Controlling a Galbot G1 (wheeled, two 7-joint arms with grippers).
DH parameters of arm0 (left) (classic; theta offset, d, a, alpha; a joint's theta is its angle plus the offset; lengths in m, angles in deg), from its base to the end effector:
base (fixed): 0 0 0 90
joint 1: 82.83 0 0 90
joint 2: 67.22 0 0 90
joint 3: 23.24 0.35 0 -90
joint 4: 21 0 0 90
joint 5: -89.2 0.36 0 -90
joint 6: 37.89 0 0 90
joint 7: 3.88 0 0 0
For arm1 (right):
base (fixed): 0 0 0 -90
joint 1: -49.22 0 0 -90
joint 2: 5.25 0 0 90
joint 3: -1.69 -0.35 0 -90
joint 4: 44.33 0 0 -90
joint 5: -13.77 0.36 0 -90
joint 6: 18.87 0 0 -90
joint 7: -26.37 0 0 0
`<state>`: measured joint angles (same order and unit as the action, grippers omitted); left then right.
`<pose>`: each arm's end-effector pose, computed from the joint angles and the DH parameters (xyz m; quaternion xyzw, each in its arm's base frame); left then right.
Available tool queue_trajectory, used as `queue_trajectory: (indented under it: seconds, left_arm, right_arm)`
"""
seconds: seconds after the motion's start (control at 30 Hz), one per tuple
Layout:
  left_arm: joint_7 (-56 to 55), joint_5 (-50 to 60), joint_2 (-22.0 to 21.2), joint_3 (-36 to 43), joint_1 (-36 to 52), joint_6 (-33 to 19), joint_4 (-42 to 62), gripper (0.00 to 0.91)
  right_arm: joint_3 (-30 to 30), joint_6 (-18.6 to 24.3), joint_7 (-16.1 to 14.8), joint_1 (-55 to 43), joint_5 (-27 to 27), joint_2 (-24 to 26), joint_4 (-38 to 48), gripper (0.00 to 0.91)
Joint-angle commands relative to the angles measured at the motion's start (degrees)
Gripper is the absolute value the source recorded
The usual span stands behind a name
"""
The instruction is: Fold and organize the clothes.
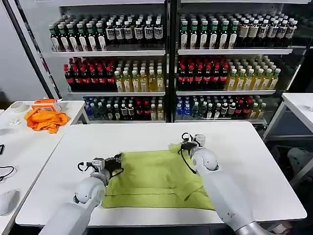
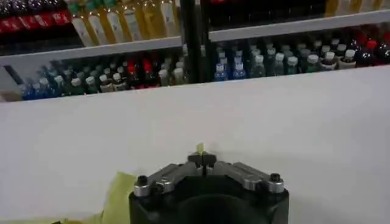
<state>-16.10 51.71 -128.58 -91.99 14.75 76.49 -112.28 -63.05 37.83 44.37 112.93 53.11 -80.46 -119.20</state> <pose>0.3803 0.0494 -0.3152 -0.0730 -0.9691 0.0057 0.2355 0.4887 0.0300 -0.2796 0.0560 -0.9570 -0.0438 0.2811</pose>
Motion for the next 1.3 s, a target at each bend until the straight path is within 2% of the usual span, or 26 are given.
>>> queue_trajectory:
  seconds: [0.03,0.37,0.57,0.83,1.07,1.3]
  left_arm:
    - [0.2,-1.5,1.6,-2.2,-2.9,-1.1,-8.1,0.020]
    - [0.0,-1.6,3.6,-5.1,-10.2,-0.5,-16.6,0.020]
    - [-0.1,-1.8,4.6,-7.4,-15.3,-0.2,-20.3,0.020]
    - [-0.1,-2.2,5.4,-9.5,-20.3,1.5,-25.0,0.020]
    - [0.1,-2.3,6.6,-11.3,-23.9,2.1,-26.8,0.020]
    - [0.2,-1.2,6.5,-11.5,-25.0,2.6,-25.4,0.020]
  right_arm:
    - [-1.3,0.2,0.8,4.8,0.5,3.8,-14.5,0.000]
    - [-5.5,0.1,3.5,15.3,1.3,8.5,-31.3,0.000]
    - [-8.8,0.1,4.0,26.6,1.3,11.7,-42.3,0.000]
    - [-14.7,0.2,4.4,37.8,1.1,14.6,-51.7,0.000]
    - [-17.3,0.1,5.1,43.4,1.2,15.1,-56.1,0.000]
    - [-17.0,0.1,5.6,45.0,0.5,13.9,-55.4,0.000]
